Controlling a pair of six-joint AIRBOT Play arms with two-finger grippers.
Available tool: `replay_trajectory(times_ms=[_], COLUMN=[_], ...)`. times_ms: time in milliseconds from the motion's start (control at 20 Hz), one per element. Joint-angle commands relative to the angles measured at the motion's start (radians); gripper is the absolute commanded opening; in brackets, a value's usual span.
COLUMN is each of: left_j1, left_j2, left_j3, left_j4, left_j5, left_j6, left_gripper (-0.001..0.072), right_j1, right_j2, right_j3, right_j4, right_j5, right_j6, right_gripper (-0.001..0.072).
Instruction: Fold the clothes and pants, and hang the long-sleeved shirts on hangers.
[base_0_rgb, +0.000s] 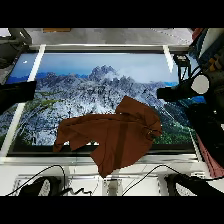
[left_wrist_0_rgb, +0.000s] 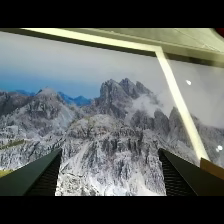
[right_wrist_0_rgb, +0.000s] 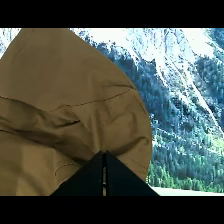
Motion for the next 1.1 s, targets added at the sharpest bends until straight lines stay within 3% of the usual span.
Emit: replay_trajectory(times_ms=[0, 750, 900, 1050], left_j1=[0.000, 0.000, 0.000, 0.000], left_j2=[0.001, 0.001, 0.001, 0.001], left_j3=[0.000, 0.000, 0.000, 0.000], left_j4=[0.000, 0.000, -0.011, -0.007], left_j5=[0.000, 0.000, -0.008, -0.076], left_j6=[0.000, 0.000, -0.001, 0.000], left_gripper=[0.0692, 0.0692, 0.0692, 0.0692], right_j1=[0.001, 0.001, 0.001, 0.002], right_j2=[0.001, -0.001, 0.000, 0.071], right_j3=[0.001, 0.001, -0.019, -0.187], right_j4=[0.000, -0.002, 0.019, 0.177], right_j5=[0.000, -0.022, 0.127, 0.177], right_j6=[0.000, -0.009, -0.138, -0.138], right_gripper=[0.0016, 0.0016, 0.0016, 0.0016])
